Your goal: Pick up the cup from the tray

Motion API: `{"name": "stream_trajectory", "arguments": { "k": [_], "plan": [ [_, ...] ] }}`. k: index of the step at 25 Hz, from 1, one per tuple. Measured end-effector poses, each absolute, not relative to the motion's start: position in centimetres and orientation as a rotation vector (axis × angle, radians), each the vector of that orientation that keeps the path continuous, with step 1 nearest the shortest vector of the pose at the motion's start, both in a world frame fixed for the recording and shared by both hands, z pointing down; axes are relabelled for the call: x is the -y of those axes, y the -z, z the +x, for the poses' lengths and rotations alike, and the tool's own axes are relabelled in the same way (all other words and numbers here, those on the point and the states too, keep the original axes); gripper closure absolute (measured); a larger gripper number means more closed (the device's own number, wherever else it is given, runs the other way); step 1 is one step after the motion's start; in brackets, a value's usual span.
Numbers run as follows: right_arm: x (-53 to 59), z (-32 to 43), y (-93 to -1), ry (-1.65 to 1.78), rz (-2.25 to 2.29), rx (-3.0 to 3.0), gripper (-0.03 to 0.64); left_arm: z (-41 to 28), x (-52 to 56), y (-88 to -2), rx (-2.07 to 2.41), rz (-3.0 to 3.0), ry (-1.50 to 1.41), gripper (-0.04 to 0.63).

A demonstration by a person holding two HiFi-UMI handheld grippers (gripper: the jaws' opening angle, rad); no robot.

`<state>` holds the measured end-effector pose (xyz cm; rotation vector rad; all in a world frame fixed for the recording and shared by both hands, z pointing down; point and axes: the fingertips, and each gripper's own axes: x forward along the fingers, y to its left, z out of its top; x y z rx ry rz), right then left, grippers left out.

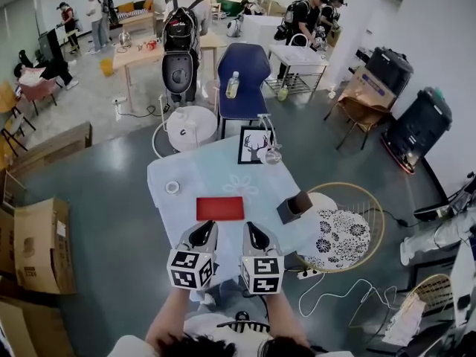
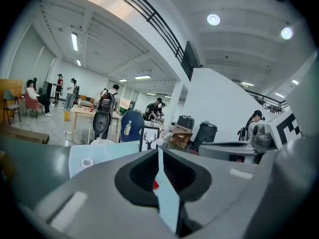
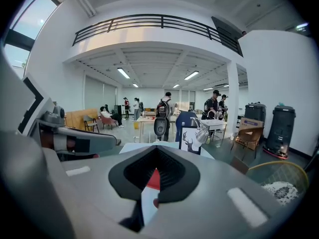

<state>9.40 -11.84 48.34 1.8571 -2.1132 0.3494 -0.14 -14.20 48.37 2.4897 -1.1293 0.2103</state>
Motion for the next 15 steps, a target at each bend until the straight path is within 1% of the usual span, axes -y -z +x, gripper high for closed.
{"name": "stream_trajectory", "arguments": {
  "k": [15],
  "plan": [
    [9.6, 9.1, -46.8, -0.298, 1.869, 2.109, 0.592, -0.7, 12.3, -47.3, 1.135, 2.516, -0.172, 0.575]
  ]
}}
